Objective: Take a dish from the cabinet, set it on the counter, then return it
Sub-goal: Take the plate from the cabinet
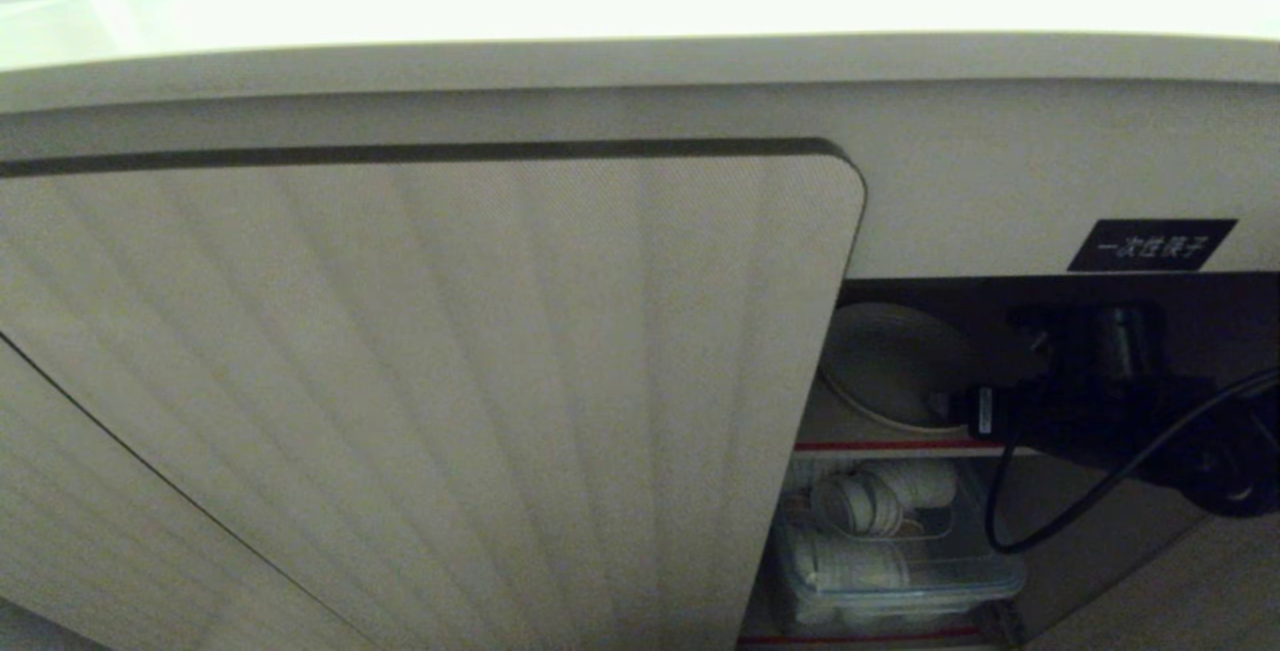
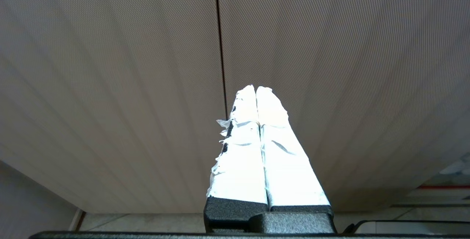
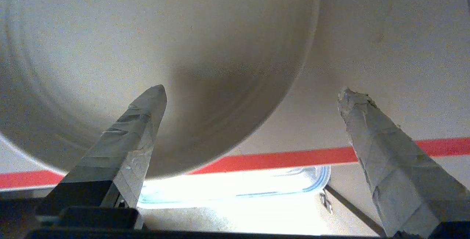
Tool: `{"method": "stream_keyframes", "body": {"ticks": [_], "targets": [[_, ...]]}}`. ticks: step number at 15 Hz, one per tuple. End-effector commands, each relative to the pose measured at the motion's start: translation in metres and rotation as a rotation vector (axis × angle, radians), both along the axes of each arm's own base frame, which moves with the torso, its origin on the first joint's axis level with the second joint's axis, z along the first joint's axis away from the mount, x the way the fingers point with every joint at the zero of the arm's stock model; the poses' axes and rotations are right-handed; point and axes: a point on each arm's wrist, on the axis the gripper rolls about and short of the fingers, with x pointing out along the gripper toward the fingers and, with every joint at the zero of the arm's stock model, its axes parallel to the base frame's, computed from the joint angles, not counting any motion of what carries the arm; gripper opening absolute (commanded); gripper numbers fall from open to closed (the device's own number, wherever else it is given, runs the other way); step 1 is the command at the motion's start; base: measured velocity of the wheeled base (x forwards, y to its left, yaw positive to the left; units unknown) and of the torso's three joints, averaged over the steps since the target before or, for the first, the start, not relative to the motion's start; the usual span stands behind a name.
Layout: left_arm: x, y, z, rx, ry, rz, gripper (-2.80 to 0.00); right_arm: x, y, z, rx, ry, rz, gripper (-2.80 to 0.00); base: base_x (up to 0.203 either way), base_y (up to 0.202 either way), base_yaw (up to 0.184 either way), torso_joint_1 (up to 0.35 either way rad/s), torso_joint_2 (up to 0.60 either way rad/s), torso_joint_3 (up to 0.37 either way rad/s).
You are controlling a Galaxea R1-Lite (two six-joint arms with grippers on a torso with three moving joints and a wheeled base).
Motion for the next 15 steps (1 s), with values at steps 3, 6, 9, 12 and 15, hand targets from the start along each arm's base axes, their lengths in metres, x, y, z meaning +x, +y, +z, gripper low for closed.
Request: {"method": "stream_keyframes", "body": {"ticks": [3, 6, 9, 12, 15], "targets": [[0.0, 0.0, 0.0, 0.0, 0.0, 0.0, -2.8, -0.007, 0.0, 0.003, 0.0, 0.001, 0.0, 0.0, 0.0, 0.0, 0.0, 0.0, 0.0, 0.0], [0.0, 0.0, 0.0, 0.0, 0.0, 0.0, -2.8, -0.011, -0.001, 0.002, -0.001, 0.01, -0.001, 0.0, 0.0, 0.0, 0.0, 0.0, 0.0, 0.0], [0.0, 0.0, 0.0, 0.0, 0.0, 0.0, -2.8, -0.014, -0.001, 0.002, 0.0, 0.029, -0.001, 0.0, 0.0, 0.0, 0.0, 0.0, 0.0, 0.0], [0.0, 0.0, 0.0, 0.0, 0.0, 0.0, -2.8, -0.013, -0.001, 0.002, 0.001, 0.042, -0.002, 0.0, 0.0, 0.0, 0.0, 0.0, 0.0, 0.0], [0.0, 0.0, 0.0, 0.0, 0.0, 0.0, -2.8, -0.006, -0.001, 0.006, 0.001, 0.04, -0.003, 0.0, 0.0, 0.0, 0.0, 0.0, 0.0, 0.0]]}}
